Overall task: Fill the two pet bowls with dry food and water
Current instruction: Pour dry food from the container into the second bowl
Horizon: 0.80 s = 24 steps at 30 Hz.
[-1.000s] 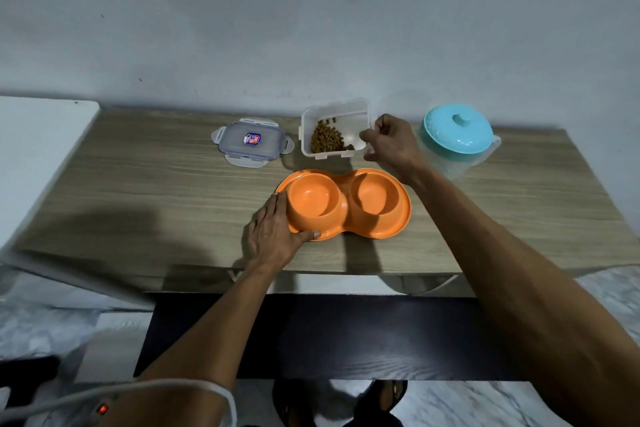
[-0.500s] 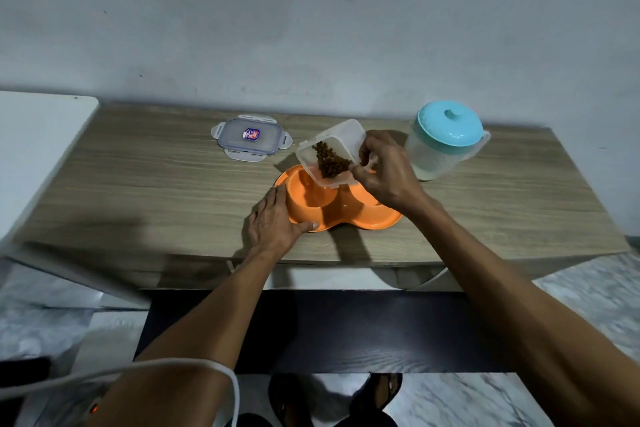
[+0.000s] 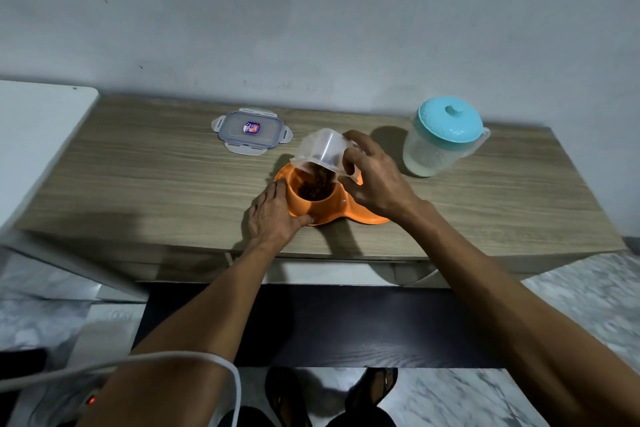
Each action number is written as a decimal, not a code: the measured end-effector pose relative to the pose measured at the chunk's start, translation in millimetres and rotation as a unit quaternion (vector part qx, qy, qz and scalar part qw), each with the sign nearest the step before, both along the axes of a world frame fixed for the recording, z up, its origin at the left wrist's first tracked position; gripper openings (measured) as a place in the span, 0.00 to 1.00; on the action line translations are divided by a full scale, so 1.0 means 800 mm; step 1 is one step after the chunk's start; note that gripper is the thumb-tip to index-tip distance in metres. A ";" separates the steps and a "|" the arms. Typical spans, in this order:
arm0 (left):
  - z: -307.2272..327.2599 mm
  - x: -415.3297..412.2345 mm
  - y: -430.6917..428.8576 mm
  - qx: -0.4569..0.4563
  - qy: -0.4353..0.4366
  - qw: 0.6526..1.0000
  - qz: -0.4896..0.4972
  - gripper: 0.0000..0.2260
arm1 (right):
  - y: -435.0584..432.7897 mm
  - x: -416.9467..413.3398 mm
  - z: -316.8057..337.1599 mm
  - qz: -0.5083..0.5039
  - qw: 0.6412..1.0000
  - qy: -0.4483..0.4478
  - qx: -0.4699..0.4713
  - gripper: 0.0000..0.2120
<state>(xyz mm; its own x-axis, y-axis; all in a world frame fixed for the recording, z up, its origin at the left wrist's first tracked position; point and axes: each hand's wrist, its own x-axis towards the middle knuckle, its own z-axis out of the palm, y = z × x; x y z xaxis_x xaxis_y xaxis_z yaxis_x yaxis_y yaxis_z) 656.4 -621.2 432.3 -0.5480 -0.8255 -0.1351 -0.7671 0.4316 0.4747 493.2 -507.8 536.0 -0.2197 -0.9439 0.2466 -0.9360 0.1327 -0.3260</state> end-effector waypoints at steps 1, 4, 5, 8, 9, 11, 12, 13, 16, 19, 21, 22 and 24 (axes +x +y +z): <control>0.000 0.000 0.000 0.000 0.001 1.000 0.000 0.49 | 0.001 0.001 -0.001 0.002 1.000 0.005 0.003 0.10; 0.002 -0.001 0.001 -0.007 -0.003 1.000 0.000 0.48 | 0.003 0.003 -0.002 0.010 1.000 0.021 0.004 0.10; 0.002 -0.001 0.001 -0.008 -0.003 1.000 0.000 0.48 | 0.003 0.003 -0.003 0.014 1.000 0.026 0.002 0.10; 0.003 0.000 0.000 -0.007 -0.002 1.000 -0.002 0.48 | 0.003 0.005 -0.004 0.030 0.999 0.035 -0.011 0.10; 0.003 0.000 0.000 -0.005 0.000 1.000 0.000 0.47 | 0.003 0.005 -0.005 0.033 0.999 0.036 -0.012 0.10; 0.003 0.000 0.001 -0.001 0.003 1.000 0.003 0.47 | 0.002 0.007 -0.005 0.036 0.998 0.041 -0.013 0.10; 0.003 0.000 0.001 0.001 0.003 1.000 0.004 0.47 | 0.002 0.007 -0.006 0.040 0.998 0.045 -0.017 0.10; 0.004 0.000 0.002 0.000 0.001 1.000 0.005 0.47 | 0.002 0.008 -0.007 0.045 0.998 0.049 -0.024 0.10; 0.006 0.000 0.002 0.002 0.000 1.000 0.004 0.48 | 0.002 0.010 -0.009 0.062 0.995 0.064 -0.049 0.10; 0.006 -0.001 0.002 0.007 -0.009 1.000 0.001 0.50 | 0.000 0.013 -0.011 0.070 0.993 0.076 -0.065 0.09; 0.006 -0.001 0.001 0.008 -0.007 1.000 0.002 0.50 | -0.001 0.013 -0.012 0.071 0.992 0.077 -0.069 0.09; 0.005 -0.001 0.001 0.007 -0.006 1.000 0.003 0.50 | -0.001 0.012 -0.013 0.068 0.993 0.068 -0.070 0.09; 0.004 -0.001 0.001 0.002 -0.005 1.000 0.003 0.50 | -0.002 0.009 -0.015 0.040 0.995 0.026 -0.082 0.09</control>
